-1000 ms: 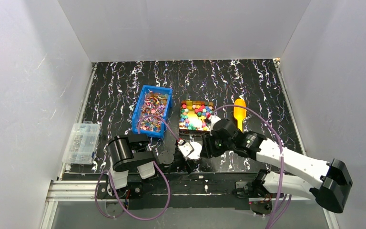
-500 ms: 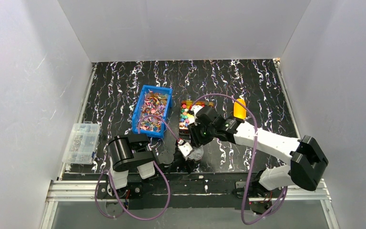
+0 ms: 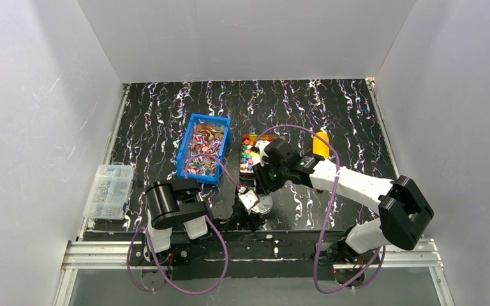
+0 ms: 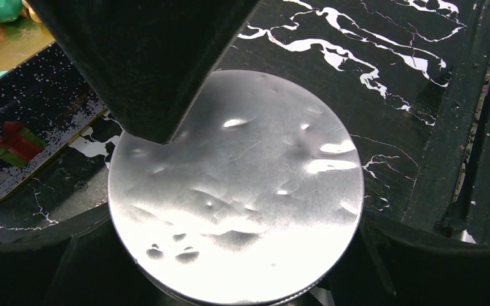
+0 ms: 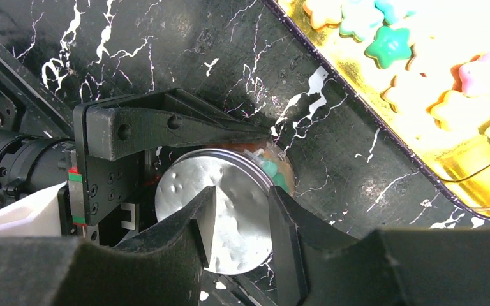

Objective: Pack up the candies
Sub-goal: Screw the bottle lid onto the packing bottle, then reset both arms

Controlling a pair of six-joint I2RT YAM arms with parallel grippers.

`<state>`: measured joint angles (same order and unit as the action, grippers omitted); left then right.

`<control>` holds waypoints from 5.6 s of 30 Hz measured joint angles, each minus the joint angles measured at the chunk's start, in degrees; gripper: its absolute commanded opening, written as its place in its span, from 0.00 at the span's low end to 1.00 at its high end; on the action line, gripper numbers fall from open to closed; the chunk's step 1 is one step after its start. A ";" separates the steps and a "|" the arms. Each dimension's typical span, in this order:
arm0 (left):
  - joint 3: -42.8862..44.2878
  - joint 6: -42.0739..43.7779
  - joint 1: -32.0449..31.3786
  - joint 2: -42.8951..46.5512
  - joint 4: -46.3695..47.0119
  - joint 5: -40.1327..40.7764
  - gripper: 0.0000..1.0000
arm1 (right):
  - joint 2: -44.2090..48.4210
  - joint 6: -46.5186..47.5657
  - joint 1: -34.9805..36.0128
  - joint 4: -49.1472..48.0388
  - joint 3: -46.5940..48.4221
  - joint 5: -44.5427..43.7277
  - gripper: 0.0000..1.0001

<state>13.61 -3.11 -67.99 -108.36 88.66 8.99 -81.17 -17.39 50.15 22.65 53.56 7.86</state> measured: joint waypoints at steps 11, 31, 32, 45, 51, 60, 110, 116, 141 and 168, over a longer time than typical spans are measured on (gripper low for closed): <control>0.00 0.24 0.00 -0.15 0.11 -0.07 0.29 | 0.85 1.16 -1.01 -2.21 -3.28 1.14 0.38; 0.00 0.42 -0.02 0.04 0.02 0.02 0.29 | 19.41 -8.31 0.42 -4.96 -19.15 2.58 0.28; 0.00 0.15 -0.02 0.04 0.04 0.11 0.29 | 20.44 -9.35 1.11 -4.48 -20.09 3.02 0.28; 0.00 -0.76 0.00 0.48 -0.44 0.33 0.29 | 27.56 -15.80 5.11 2.71 -18.62 -0.94 0.50; 0.00 -0.79 0.02 0.57 -0.59 0.35 0.29 | 22.23 -13.07 5.11 3.58 -10.64 -4.90 0.52; 0.00 -0.98 0.04 0.57 -0.57 0.28 0.29 | 10.88 -6.60 4.07 3.80 -2.51 -7.06 0.49; 0.17 -0.31 0.00 0.46 -0.79 0.35 0.29 | 17.53 -7.48 -1.79 -7.08 -18.12 1.75 0.22; 1.27 -1.18 0.17 0.57 -2.14 1.60 0.31 | 23.32 -12.83 2.29 -5.18 -22.47 3.52 0.23; -0.70 -1.73 0.68 11.93 -17.20 4.13 0.98 | 28.41 -16.20 3.89 4.48 -15.78 -8.24 0.60; -0.39 -9.84 0.24 46.97 -65.33 -5.18 0.98 | 25.66 -12.48 3.89 6.14 -9.66 -12.04 0.98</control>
<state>13.21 -12.95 -67.75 -61.39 23.33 3.81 -55.51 -29.87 54.04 28.80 43.90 -4.19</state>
